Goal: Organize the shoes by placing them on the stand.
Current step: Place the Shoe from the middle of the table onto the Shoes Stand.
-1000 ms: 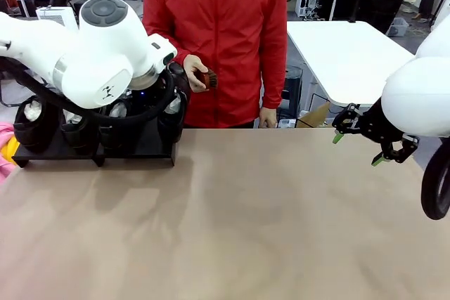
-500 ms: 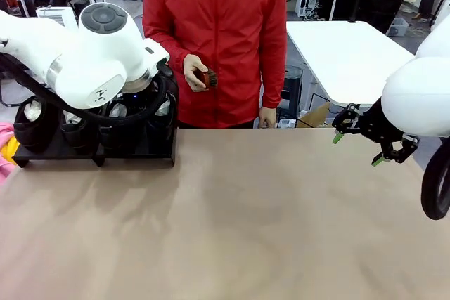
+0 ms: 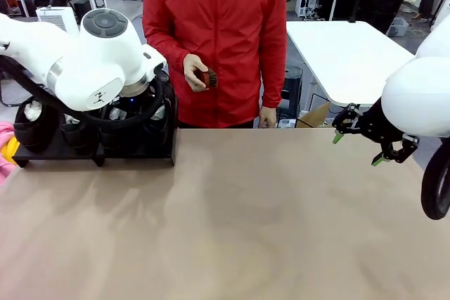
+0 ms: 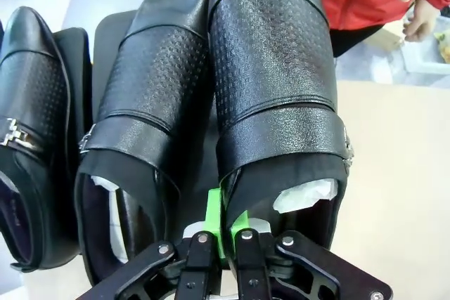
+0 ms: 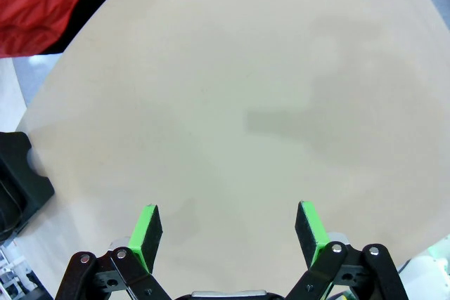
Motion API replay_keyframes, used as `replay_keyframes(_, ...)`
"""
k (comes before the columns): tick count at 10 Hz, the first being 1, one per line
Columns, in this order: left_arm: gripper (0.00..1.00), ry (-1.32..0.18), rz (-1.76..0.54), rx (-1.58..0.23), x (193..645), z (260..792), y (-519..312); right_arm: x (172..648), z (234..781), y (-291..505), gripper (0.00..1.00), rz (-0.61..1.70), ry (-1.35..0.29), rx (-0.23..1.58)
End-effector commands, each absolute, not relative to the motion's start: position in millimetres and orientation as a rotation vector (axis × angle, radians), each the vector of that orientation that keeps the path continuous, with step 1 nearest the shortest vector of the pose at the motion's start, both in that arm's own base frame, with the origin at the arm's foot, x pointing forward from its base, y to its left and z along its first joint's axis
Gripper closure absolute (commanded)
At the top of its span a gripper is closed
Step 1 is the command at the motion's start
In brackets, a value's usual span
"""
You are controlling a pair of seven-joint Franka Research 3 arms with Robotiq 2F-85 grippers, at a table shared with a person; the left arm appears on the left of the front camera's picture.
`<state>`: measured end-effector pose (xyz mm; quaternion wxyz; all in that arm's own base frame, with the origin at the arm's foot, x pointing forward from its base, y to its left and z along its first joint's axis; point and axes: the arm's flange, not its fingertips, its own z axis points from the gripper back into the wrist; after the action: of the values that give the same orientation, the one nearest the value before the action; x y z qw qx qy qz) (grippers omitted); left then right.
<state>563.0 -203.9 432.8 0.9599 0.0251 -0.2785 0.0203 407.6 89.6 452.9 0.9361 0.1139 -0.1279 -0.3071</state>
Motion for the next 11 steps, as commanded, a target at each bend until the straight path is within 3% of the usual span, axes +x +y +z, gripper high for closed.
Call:
replay_keyframes(1,0.53,-0.576,0.042,0.094,568.4,427.6,-208.9,408.5,454.5,87.5,0.0,-0.611,-0.253,0.246)
replay_keyframes(2,0.41,-0.582,0.041,0.098,566.9,429.3,-209.2,408.5,454.5,87.5,0.0,-0.611,-0.253,0.246)
replay_keyframes(7,0.41,-0.629,0.1,0.131,533.8,474.9,-201.8,408.5,454.5,87.5,0.0,-0.611,-0.253,0.246)
replay_keyframes(11,0.41,-0.622,0.087,0.053,500.2,513.9,-204.1,408.5,454.5,87.5,0.0,-0.611,-0.253,0.246)
